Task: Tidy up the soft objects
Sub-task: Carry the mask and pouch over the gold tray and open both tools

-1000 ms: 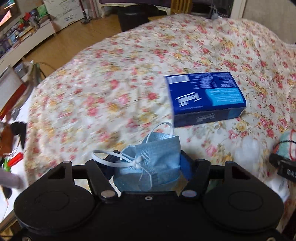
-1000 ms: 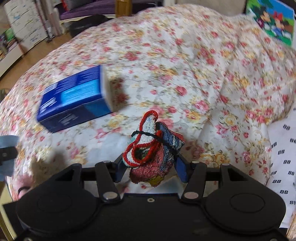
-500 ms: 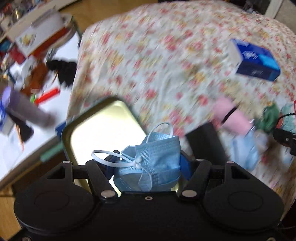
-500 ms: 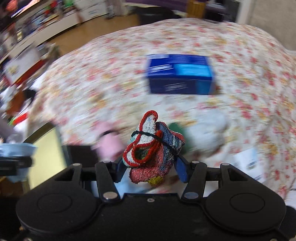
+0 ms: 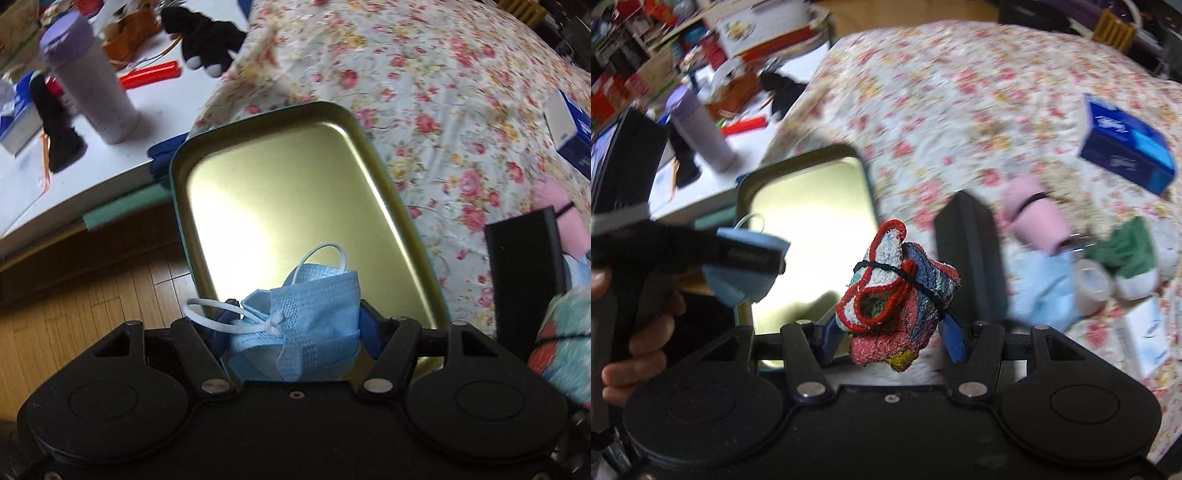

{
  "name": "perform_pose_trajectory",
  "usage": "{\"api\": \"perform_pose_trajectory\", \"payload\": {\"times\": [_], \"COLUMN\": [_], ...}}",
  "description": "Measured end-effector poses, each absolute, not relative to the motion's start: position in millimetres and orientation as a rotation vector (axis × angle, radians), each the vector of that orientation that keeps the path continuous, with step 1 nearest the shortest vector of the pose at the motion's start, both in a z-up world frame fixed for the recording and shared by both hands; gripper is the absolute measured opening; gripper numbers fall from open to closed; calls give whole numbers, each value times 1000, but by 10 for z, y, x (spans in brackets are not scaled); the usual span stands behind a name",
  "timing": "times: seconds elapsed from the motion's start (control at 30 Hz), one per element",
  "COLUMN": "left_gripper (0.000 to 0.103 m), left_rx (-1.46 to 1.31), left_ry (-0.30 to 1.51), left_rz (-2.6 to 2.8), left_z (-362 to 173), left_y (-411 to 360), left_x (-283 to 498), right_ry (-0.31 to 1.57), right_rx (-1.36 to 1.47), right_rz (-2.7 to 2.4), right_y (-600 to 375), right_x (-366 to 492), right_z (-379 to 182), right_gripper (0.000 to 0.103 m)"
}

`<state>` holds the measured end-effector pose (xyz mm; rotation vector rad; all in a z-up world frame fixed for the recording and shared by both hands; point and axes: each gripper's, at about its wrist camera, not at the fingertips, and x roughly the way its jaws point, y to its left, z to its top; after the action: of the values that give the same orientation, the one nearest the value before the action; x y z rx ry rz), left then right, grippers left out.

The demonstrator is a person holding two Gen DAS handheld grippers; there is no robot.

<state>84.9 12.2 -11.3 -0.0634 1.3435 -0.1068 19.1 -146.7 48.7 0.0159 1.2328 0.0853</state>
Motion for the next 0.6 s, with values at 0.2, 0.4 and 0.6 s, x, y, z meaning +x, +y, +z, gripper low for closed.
{"api": "perform_pose_trajectory", "payload": {"times": [0.2,0.4,0.6], "left_gripper": [63,63,68], "left_rx": [-97,-108,-109], "left_ry": [1345,1332,1349], "left_rz": [-79,-71,-76], "left_z": [-221,-252,-322], "left_y": [295,348,330], "left_x": [938,1022,1075], "right_ry": [1294,1323,1334], "right_rx": [23,26,13], "right_rz": [101,98,78], "right_y": [-1252,-1200,-1166], "right_x": [358,449,523], "right_z": [267,187,99], "right_gripper": [55,55,58]}}
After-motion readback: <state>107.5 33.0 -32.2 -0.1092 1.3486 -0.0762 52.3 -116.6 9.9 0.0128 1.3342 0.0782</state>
